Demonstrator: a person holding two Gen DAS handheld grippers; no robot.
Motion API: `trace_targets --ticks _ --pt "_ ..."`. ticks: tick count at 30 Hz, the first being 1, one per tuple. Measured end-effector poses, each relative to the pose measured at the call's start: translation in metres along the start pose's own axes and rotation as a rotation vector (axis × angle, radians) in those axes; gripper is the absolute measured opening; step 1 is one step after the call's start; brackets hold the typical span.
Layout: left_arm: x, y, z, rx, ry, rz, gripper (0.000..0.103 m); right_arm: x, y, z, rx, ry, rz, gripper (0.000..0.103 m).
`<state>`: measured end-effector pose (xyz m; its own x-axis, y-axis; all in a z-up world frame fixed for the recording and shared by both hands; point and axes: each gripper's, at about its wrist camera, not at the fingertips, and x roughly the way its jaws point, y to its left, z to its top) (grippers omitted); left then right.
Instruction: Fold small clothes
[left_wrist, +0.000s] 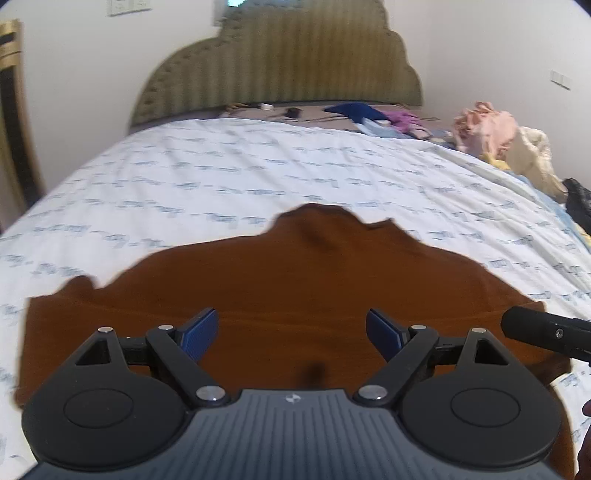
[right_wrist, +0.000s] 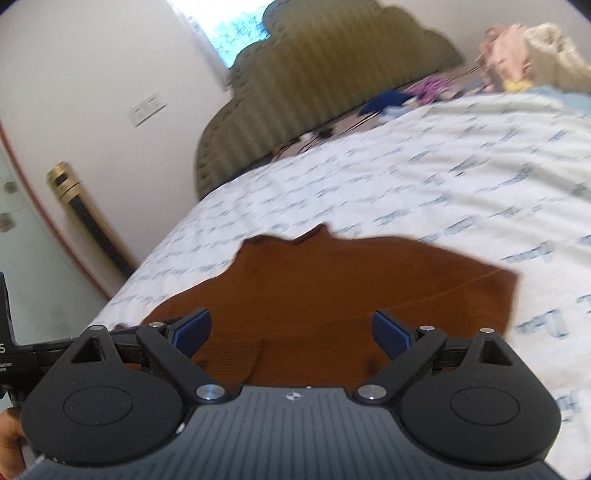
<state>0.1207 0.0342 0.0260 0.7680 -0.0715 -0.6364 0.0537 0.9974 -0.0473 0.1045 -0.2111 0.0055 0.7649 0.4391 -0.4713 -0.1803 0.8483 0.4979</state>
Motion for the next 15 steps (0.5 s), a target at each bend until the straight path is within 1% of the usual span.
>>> trace_targets --ticks 3,4,6,8,10,12,15 --pt "-0.013 0.01 -0.011 0.024 -0.015 0.044 0.088 0.023 -0.001 -0.001 0.07 0.086 0.126 0.09" --pt "-0.016 0.012 -0.015 0.038 -0.019 0.055 0.088 0.032 -0.002 -0.003 0.096 0.115 0.15 0.089" --pt "-0.022 0.014 -0.021 0.065 -0.025 0.071 0.088 0.052 -0.002 -0.004 0.121 0.165 0.153 0.083" --pt "-0.026 0.015 -0.026 0.085 -0.03 0.085 0.088 0.07 -0.002 -0.004 0.119 0.199 0.126 0.079" --pt "-0.028 0.017 -0.031 0.099 -0.035 0.09 0.088 0.083 -0.002 -0.003 0.127 0.215 0.125 0.074" --pt "-0.027 0.016 -0.033 0.105 -0.031 0.103 0.088 0.091 0.003 -0.002 0.127 0.226 0.135 0.067" --pt "-0.025 0.016 -0.037 0.089 -0.03 0.099 0.088 0.099 0.018 -0.006 0.086 0.248 0.141 0.058"
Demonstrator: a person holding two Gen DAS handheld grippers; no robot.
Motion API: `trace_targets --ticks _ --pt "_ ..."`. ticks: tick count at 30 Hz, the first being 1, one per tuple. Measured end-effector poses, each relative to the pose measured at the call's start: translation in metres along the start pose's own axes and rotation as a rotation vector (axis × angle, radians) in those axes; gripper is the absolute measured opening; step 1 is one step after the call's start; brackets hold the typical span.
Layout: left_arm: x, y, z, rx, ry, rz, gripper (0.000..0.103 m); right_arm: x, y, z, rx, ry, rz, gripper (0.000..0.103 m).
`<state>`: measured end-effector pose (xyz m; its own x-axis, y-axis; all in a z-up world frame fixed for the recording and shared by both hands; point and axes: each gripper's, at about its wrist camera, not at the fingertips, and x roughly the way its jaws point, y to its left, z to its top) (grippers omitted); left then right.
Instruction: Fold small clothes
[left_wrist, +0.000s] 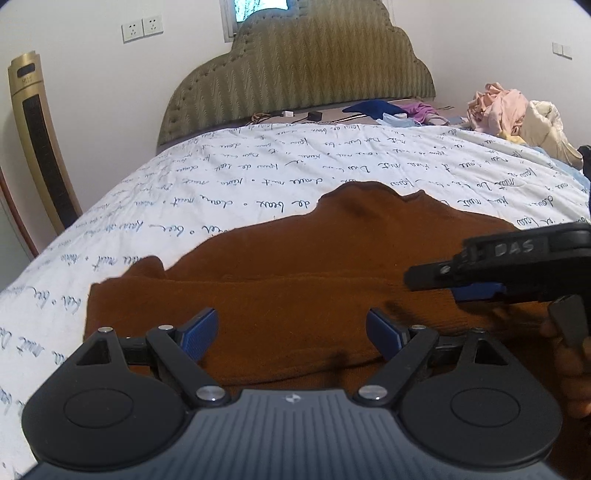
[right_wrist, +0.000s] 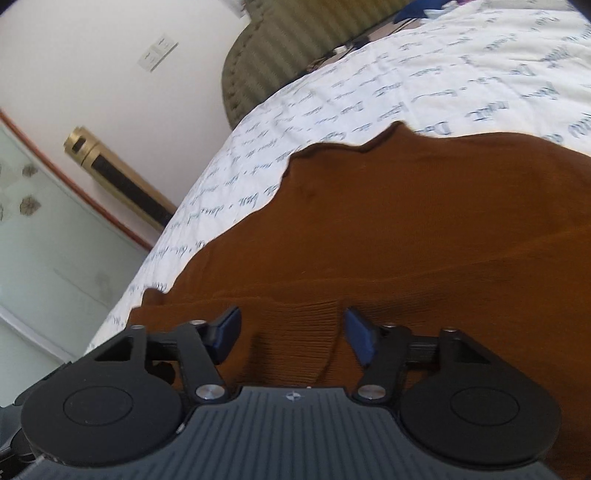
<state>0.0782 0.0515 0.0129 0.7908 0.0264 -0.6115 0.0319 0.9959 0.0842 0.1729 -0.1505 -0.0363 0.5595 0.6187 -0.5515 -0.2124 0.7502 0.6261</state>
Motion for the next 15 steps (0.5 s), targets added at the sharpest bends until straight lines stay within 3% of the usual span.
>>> trace_targets --ticks 1,5,15 --pt "0.001 0.0 -0.002 -0.007 0.004 -0.005 0.088 0.003 0.005 -0.002 -0.018 0.006 -0.004 0.055" --pt "0.005 -0.004 -0.011 -0.017 0.028 -0.014 0.088 0.005 0.013 -0.006 -0.067 0.002 -0.061 0.013" --pt "0.014 -0.009 -0.018 0.015 0.058 0.023 0.088 -0.016 0.006 0.003 -0.097 -0.103 -0.119 0.008"
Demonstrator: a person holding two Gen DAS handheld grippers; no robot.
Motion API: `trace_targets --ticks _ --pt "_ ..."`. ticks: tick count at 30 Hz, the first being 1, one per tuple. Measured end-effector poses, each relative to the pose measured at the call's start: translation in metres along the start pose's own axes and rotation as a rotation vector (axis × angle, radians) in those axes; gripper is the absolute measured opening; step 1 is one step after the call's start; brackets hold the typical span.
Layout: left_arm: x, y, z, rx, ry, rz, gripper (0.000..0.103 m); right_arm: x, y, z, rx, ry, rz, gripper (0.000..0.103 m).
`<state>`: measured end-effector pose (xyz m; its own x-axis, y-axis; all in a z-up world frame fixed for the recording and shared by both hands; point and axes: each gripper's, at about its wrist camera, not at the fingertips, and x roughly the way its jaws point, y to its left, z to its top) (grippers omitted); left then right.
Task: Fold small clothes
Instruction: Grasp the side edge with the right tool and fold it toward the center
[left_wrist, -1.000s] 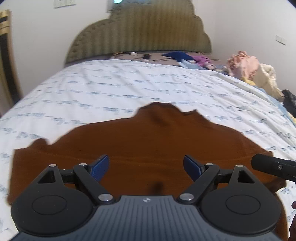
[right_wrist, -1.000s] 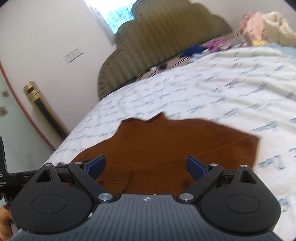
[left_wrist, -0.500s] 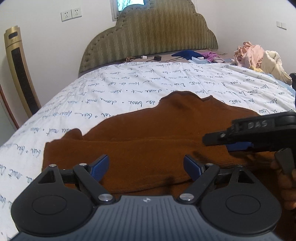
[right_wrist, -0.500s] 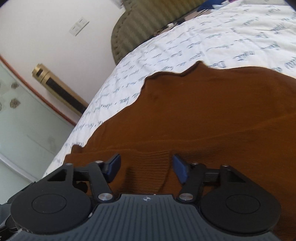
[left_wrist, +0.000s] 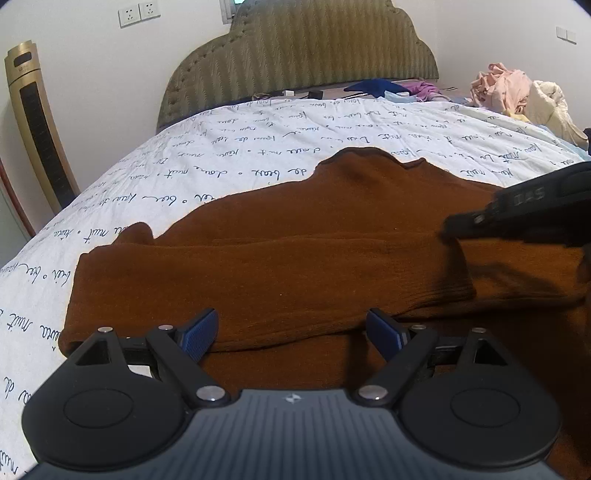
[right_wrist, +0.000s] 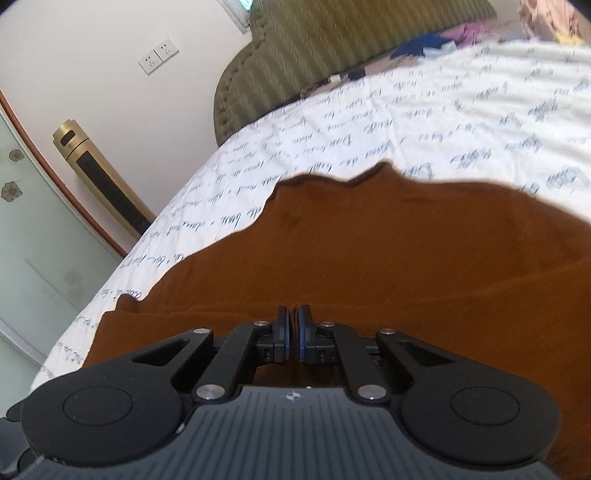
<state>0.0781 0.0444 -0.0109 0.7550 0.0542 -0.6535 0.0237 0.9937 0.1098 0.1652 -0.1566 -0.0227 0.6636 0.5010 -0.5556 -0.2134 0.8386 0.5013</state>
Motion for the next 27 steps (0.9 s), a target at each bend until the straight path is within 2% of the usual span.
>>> trace_targets --ticks 5,7,8,10,11,12,13,16,17,19,20,21,23,27 --pt "0.003 0.002 -0.001 -0.013 0.01 0.009 0.088 -0.021 -0.013 0.009 -0.019 -0.073 -0.073 0.008" --pt "0.004 0.002 -0.002 -0.02 0.01 0.006 0.088 -0.024 -0.021 0.012 -0.006 -0.062 -0.062 0.008" --pt "0.003 0.001 -0.002 -0.021 0.007 0.002 0.088 -0.024 -0.022 0.012 -0.008 -0.039 -0.036 0.012" --pt "0.004 -0.001 -0.003 -0.018 0.004 -0.003 0.088 -0.019 -0.025 0.01 0.009 0.011 -0.006 0.026" --pt "0.004 -0.002 -0.004 -0.015 0.006 -0.005 0.088 -0.013 -0.025 0.008 0.012 0.042 0.009 0.05" --pt "0.005 -0.003 -0.004 -0.012 0.008 -0.007 0.088 -0.008 -0.024 0.006 0.017 0.059 0.027 0.066" --pt "0.004 -0.004 -0.005 -0.008 0.008 -0.009 0.088 -0.003 -0.022 0.003 0.021 0.07 0.042 0.068" --pt "0.005 -0.007 -0.007 0.01 0.005 -0.003 0.088 0.014 -0.012 -0.003 0.008 0.097 0.072 0.066" --pt "0.006 -0.008 -0.008 0.014 0.006 0.002 0.088 0.019 -0.006 -0.004 -0.004 0.104 0.08 0.059" --pt "0.008 -0.008 -0.008 0.014 0.01 0.004 0.088 0.028 0.007 -0.006 -0.038 0.114 0.069 0.042" --pt "0.008 -0.007 -0.009 0.012 0.012 0.004 0.088 0.032 0.012 -0.006 -0.057 0.115 0.057 0.024" --pt "0.008 -0.007 -0.009 0.01 0.013 0.004 0.088 0.034 0.015 -0.007 -0.062 0.116 0.05 0.01" --pt "0.007 -0.006 -0.008 0.008 0.012 0.001 0.088 0.032 0.015 -0.006 -0.046 0.105 0.065 0.01" --pt "0.002 -0.002 -0.002 0.001 -0.006 0.003 0.088 0.011 0.02 0.001 -0.089 0.01 0.044 0.01"
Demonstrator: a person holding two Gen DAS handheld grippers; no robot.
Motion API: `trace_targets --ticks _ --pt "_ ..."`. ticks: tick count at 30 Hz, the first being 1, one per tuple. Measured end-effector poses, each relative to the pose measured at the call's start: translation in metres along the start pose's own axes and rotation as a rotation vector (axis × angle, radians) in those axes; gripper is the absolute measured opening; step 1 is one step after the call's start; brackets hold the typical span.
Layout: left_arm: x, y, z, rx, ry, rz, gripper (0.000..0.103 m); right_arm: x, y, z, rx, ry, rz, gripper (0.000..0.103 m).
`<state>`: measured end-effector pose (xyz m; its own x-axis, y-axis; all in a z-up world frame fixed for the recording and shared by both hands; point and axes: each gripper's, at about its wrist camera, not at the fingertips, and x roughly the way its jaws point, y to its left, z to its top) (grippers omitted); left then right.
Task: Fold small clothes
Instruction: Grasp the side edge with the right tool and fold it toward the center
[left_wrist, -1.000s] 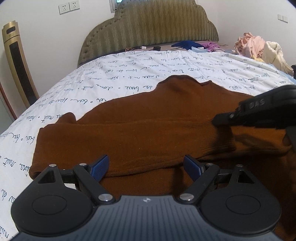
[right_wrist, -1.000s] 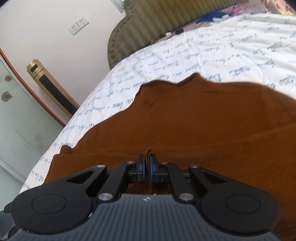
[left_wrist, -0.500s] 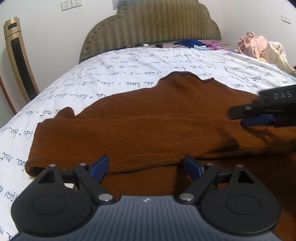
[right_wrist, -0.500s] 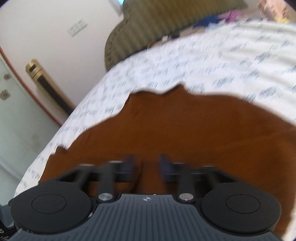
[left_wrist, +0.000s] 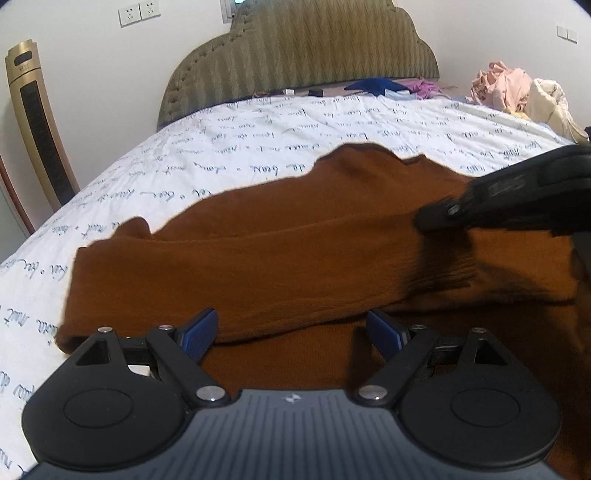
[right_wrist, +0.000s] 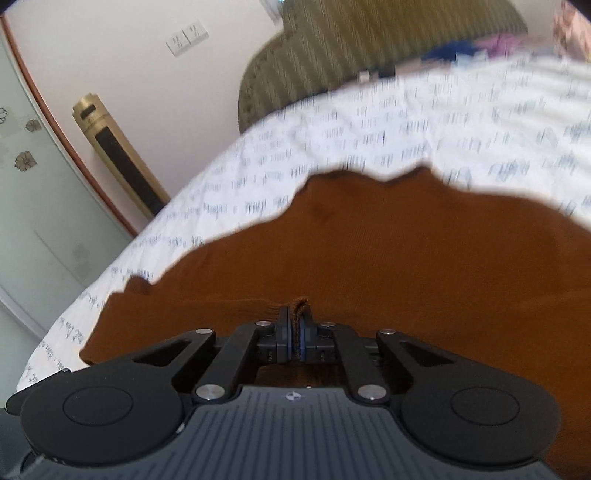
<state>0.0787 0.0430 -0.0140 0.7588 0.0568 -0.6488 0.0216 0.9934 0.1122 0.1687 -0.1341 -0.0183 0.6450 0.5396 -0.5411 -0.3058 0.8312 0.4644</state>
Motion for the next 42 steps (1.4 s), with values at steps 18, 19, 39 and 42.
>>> trace_targets --ticks 18,19,39,42 --pt "0.003 0.002 0.007 -0.029 0.014 -0.013 0.088 -0.06 -0.049 0.023 0.036 -0.14 -0.163 0.01" --pt "0.004 0.002 0.007 -0.03 0.014 -0.015 0.088 -0.061 -0.051 0.022 0.036 -0.142 -0.175 0.01" --pt "0.005 0.001 0.006 -0.03 0.02 -0.016 0.088 -0.096 -0.101 0.011 0.116 -0.184 -0.301 0.01" --pt "0.005 0.0 0.006 -0.027 0.02 -0.016 0.088 -0.096 -0.105 0.009 0.123 -0.18 -0.31 0.01"
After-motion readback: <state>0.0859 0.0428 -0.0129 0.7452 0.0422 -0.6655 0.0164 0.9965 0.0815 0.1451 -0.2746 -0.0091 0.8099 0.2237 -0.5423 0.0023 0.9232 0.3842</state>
